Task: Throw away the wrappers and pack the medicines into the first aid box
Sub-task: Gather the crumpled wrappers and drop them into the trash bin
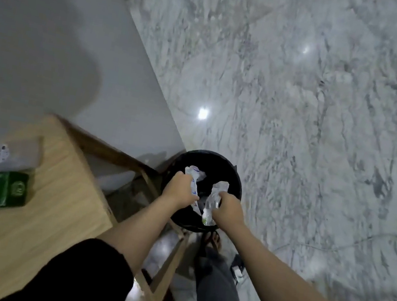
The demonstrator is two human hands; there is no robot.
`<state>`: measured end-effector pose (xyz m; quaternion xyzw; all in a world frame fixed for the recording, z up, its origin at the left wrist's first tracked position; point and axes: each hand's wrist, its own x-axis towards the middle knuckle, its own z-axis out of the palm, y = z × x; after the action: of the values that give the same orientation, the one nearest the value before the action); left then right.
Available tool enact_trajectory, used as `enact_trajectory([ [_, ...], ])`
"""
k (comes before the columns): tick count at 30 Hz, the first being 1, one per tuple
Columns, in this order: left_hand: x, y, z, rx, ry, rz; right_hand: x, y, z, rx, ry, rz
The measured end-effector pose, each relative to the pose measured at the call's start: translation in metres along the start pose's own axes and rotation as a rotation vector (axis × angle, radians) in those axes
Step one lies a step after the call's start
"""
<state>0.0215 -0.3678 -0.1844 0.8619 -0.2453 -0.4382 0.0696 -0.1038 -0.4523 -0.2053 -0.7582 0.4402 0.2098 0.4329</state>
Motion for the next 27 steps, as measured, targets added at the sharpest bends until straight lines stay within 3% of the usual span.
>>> enact_trajectory([
  [5, 0.020, 0.010, 0.018, 0.105, -0.261, -0.075, 0.026, 0.012, -0.009, -0.053, -0.077, -0.001],
  [8, 0.018, 0.007, 0.023, 0.114, -0.278, -0.219, 0.024, 0.012, -0.016, -0.056, -0.078, 0.030],
  [10, 0.009, 0.007, 0.017, 0.073, -0.246, -0.226, 0.019, 0.009, -0.020, -0.031, -0.055, 0.032],
  [14, -0.020, 0.008, -0.007, -0.071, -0.065, -0.165, -0.002, -0.011, -0.026, 0.086, 0.051, -0.032],
  [21, -0.109, -0.008, -0.063, -0.290, 0.364, 0.115, -0.071, -0.076, -0.019, 0.283, 0.219, -0.270],
  [27, -0.212, -0.069, -0.081, -0.427, 0.655, 0.241, -0.157, -0.143, 0.017, 0.368, 0.338, -0.522],
])
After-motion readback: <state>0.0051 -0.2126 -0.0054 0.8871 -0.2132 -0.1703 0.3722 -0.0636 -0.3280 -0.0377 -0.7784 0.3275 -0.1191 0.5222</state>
